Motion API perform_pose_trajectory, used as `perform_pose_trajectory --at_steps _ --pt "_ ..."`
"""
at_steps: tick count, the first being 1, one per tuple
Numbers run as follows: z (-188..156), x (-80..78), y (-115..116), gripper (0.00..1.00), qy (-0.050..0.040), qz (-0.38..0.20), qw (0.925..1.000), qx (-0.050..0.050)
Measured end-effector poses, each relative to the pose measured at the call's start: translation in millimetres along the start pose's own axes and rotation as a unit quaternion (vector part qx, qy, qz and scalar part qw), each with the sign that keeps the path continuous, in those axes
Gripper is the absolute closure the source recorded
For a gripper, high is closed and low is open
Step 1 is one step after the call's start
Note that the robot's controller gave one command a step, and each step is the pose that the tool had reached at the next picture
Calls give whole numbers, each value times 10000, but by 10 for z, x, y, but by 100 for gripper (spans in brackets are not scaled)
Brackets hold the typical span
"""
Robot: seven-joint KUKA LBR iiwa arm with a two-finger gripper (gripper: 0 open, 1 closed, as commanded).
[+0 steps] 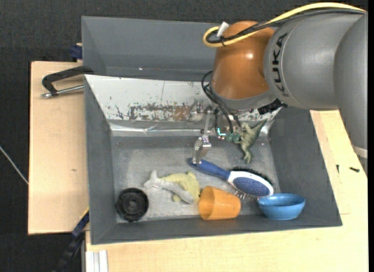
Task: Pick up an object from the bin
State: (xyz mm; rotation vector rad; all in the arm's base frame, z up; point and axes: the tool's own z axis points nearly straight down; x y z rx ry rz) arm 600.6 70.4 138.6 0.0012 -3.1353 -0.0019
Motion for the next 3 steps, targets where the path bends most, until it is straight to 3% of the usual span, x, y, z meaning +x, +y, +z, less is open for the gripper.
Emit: perform_pose_trajectory --at_steps 1,2,3 --pt "624 587 -353 0 -15 584 9983 3" --pt "605 568 -336 100 -40 573 9983 -6" --pt "-689 776 -376 100 -96 -21 10000 2"
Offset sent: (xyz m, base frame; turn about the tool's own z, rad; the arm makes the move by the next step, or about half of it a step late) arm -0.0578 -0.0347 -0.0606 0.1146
